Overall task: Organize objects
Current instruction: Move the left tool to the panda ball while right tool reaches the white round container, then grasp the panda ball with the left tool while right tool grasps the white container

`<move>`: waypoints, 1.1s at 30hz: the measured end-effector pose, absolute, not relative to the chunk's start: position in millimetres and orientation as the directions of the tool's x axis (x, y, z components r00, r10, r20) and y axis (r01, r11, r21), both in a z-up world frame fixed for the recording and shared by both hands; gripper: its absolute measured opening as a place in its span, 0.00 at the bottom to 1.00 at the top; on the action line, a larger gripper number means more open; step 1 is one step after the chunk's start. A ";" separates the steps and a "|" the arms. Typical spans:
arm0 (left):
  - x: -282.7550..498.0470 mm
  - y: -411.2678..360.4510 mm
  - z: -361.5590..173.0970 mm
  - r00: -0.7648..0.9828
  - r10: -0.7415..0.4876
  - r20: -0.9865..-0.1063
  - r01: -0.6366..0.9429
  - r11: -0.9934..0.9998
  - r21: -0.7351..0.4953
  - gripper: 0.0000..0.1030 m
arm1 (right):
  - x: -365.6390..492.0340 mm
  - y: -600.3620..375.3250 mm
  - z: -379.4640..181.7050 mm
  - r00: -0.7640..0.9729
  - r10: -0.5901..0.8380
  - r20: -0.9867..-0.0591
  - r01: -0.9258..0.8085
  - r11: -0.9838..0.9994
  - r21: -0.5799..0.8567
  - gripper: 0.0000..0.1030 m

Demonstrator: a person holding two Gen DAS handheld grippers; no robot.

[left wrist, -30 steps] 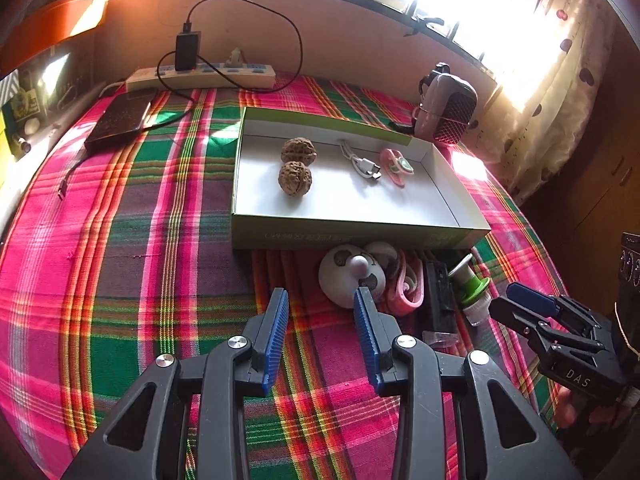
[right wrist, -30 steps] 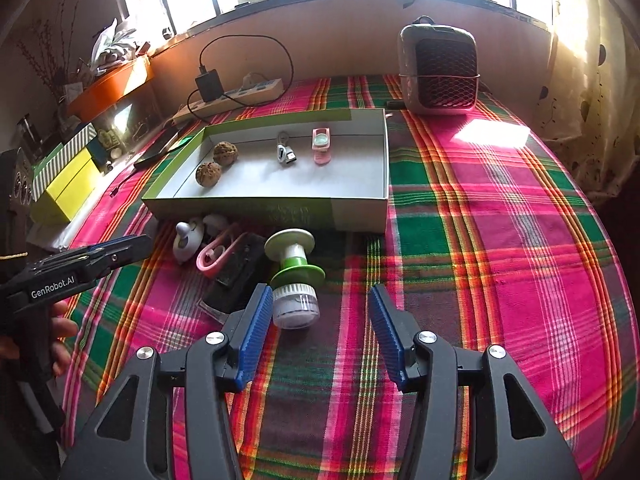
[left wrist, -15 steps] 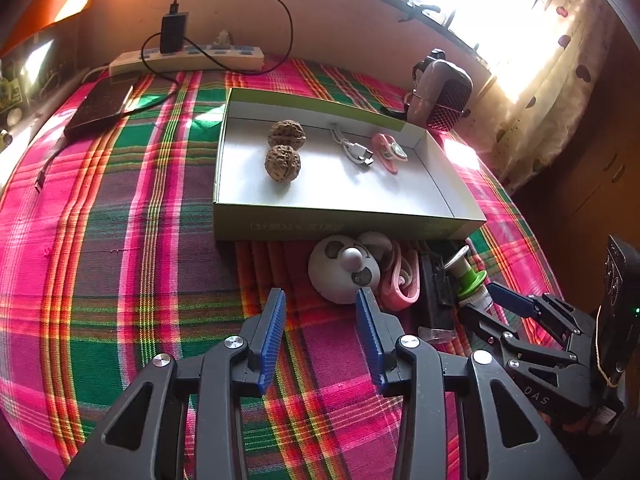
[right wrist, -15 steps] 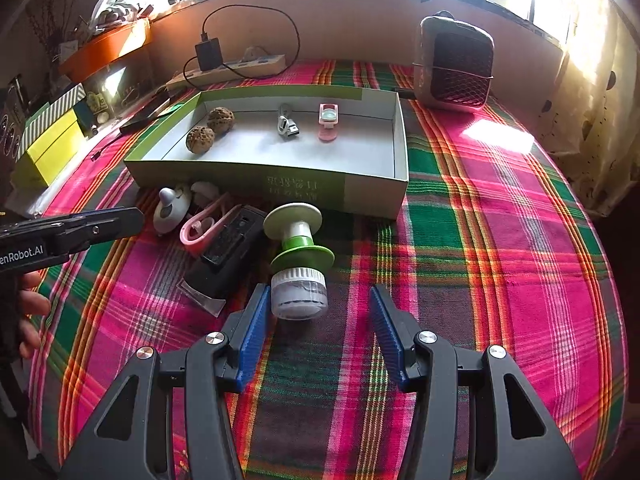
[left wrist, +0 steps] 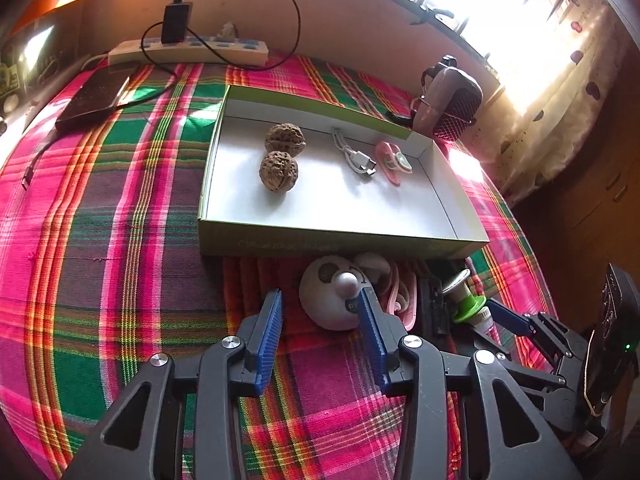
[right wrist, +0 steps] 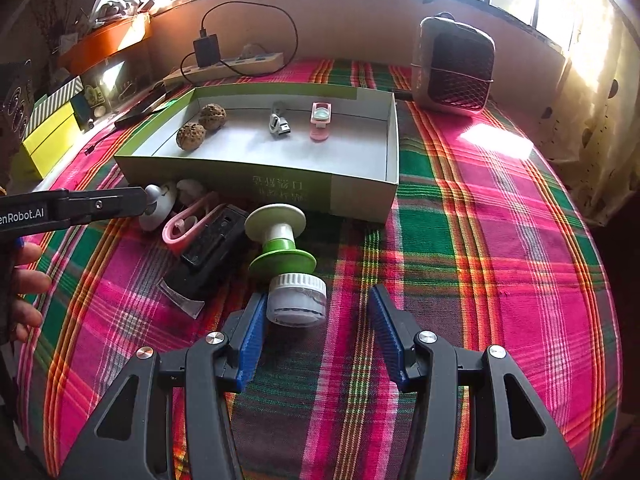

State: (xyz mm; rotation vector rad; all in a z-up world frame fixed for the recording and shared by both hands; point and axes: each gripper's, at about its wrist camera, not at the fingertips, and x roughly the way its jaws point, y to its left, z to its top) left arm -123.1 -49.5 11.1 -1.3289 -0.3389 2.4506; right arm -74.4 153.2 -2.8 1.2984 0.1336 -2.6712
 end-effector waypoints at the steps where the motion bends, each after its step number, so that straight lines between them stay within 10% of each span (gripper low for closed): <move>1: -123.4 -48.9 10.8 -0.509 0.398 -0.764 -0.174 -0.916 -0.361 0.36 | -74.6 154.4 -2.7 -0.607 -0.111 -0.787 0.189 -0.982 -0.008 0.50; 8: -128.6 -40.1 9.8 -0.500 0.396 -0.771 -0.178 -0.918 -0.355 0.36 | -74.2 167.5 -1.8 -0.614 -0.109 -0.782 0.171 -0.985 0.003 0.28; 33: -137.3 -22.4 12.4 -0.514 0.249 -0.821 -0.182 -0.967 -0.180 0.44 | -74.9 174.5 -1.6 -0.612 -0.121 -0.782 0.177 -0.984 0.014 0.28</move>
